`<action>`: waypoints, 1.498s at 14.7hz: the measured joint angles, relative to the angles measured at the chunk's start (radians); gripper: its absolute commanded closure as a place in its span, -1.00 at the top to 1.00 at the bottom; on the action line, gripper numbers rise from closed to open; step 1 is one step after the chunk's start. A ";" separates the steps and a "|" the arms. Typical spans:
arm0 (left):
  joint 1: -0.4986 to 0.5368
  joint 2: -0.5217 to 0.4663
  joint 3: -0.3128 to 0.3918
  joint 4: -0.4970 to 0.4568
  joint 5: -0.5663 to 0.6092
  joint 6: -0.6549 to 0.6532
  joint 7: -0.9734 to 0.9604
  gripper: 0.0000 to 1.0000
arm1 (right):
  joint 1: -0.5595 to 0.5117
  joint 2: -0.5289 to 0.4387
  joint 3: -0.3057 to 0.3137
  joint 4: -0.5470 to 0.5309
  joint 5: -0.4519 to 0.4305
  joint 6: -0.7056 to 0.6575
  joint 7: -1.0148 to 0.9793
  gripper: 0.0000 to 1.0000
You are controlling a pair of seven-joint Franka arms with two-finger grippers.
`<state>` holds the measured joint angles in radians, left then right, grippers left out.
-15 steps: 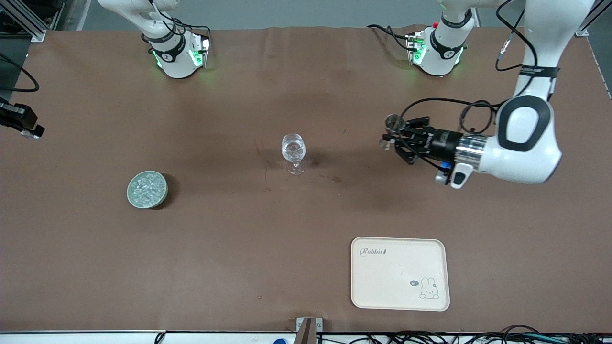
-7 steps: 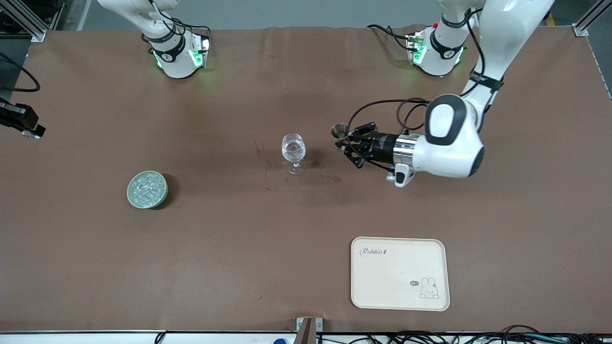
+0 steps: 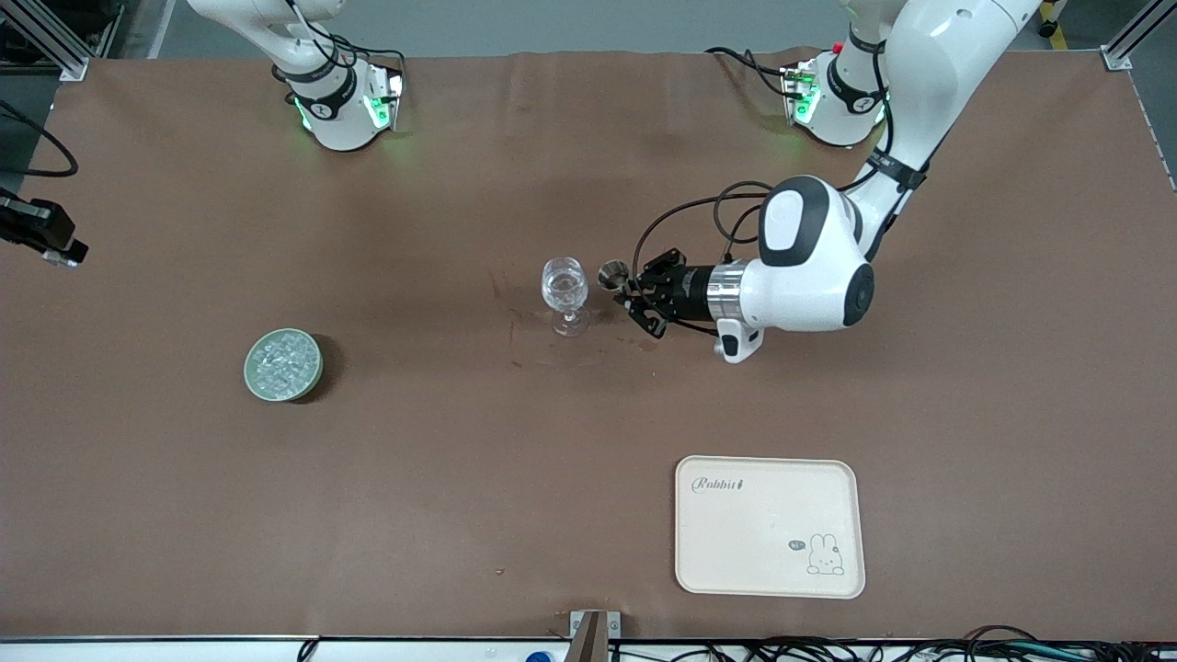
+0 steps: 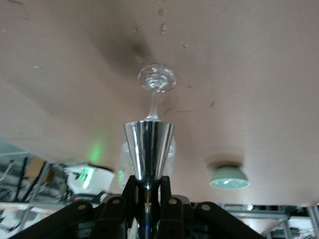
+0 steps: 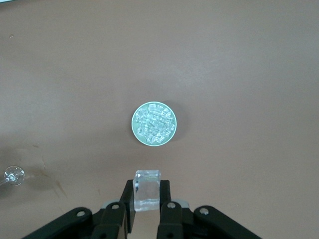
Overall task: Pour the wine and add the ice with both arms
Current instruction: 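Tilt the jigger over the glass rim with the left gripper to pour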
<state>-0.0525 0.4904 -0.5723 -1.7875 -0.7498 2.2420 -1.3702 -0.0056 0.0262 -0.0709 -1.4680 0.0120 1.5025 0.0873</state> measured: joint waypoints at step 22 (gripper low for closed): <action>-0.061 0.049 -0.198 0.063 1.003 0.048 -0.690 -0.99 | 0.001 0.000 0.001 0.000 0.000 -0.002 0.000 -0.92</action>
<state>-0.1136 0.5391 -0.7702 -1.7244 0.2535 2.2899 -2.0600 -0.0051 0.0262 -0.0702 -1.4680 0.0122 1.5006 0.0874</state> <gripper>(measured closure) 0.784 0.771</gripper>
